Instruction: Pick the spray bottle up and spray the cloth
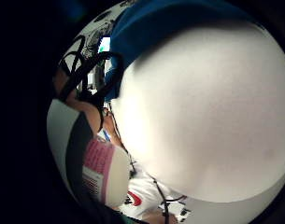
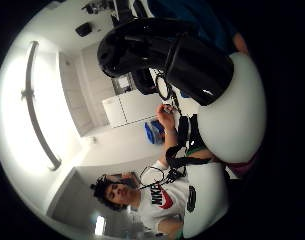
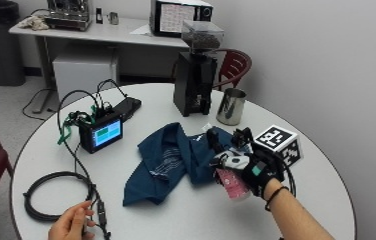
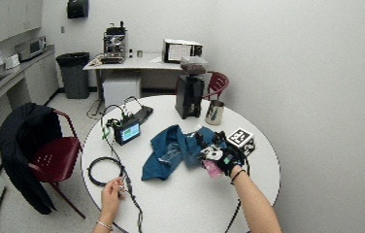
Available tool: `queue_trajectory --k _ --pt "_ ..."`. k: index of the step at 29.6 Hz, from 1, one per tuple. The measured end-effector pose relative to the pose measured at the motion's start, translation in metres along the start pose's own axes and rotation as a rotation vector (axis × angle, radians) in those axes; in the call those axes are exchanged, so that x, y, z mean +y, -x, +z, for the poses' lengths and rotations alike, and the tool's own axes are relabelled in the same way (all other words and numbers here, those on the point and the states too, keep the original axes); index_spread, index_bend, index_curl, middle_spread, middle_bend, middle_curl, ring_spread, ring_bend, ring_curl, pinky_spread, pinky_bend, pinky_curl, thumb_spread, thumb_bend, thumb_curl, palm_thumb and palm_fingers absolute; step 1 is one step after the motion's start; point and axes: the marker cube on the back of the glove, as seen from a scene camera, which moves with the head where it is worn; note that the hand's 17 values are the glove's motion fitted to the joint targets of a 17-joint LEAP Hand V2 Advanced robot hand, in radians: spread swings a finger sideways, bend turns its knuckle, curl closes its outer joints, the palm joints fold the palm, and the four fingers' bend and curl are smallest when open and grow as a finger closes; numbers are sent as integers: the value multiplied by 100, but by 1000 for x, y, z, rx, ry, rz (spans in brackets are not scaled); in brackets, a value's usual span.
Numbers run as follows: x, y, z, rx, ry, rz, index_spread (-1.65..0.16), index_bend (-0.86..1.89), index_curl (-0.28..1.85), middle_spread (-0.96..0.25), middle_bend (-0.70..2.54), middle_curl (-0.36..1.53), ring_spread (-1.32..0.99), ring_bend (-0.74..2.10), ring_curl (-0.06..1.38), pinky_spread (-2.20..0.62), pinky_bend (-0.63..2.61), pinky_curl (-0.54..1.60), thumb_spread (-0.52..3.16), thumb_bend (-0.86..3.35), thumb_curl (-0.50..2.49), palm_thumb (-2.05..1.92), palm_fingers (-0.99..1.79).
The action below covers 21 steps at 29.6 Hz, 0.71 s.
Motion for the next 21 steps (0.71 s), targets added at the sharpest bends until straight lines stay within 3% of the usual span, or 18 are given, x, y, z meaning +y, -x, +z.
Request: queue_trajectory --k 8,16,21 --pt "15 97 -34 11 -80 -184 -16 10 24 -10 44 49 -11 68 46 -11 51 42 83 -3 55 90 117" --pt "2 18 -6 -31 -29 -16 -16 10 25 -10 45 49 -11 69 46 -12 51 42 83 -3 56 90 117" --pt "2 50 -17 -22 -31 -80 -16 10 25 -10 45 49 -11 69 46 -11 51 42 83 -3 56 90 117"
